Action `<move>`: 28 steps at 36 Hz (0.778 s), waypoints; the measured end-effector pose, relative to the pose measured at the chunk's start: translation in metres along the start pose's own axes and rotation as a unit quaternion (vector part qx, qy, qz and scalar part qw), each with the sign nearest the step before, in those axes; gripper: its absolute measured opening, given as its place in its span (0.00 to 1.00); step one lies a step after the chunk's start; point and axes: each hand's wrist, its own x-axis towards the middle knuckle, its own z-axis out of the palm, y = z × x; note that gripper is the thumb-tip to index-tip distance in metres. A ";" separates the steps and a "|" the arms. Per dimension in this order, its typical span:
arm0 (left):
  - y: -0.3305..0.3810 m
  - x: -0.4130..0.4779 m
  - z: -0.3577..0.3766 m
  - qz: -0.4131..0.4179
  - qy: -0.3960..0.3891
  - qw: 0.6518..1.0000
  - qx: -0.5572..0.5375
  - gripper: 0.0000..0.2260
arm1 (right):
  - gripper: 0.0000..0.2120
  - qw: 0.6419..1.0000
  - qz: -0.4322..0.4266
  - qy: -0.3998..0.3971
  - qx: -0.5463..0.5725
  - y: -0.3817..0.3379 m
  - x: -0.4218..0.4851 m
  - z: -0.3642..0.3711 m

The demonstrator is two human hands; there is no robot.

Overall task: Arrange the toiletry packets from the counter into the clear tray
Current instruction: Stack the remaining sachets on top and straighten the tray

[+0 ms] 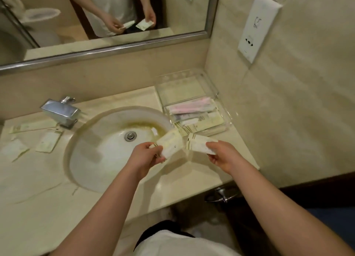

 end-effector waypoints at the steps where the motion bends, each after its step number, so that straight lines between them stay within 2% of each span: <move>1: 0.003 0.002 0.004 -0.005 -0.012 1.000 0.002 0.05 | 0.04 1.000 0.000 0.002 0.006 -0.002 0.003 0.000; 6: 0.020 0.024 0.019 -0.020 -0.042 0.999 0.004 0.13 | 0.04 1.000 0.007 0.000 0.021 -0.016 0.017 0.008; 12: 0.037 0.058 0.037 -0.009 -0.053 0.998 0.018 0.08 | 0.04 0.999 -0.016 0.016 0.046 -0.042 0.036 0.003; 16: 0.046 0.075 0.047 0.034 -0.018 0.997 0.060 0.11 | 0.04 0.997 -0.037 0.044 0.042 -0.058 0.047 -0.003; 21: 0.060 0.088 0.062 0.076 0.023 0.994 0.079 0.06 | 0.04 0.995 -0.056 0.080 0.036 -0.071 0.067 -0.012; 26: 0.074 0.106 0.080 0.086 0.058 0.988 0.115 0.05 | 0.03 0.994 -0.058 0.091 0.018 -0.083 0.090 -0.018; 28: 0.078 0.114 0.088 0.086 0.079 0.983 0.138 0.04 | 0.07 0.994 -0.064 0.094 0.007 -0.089 0.101 -0.020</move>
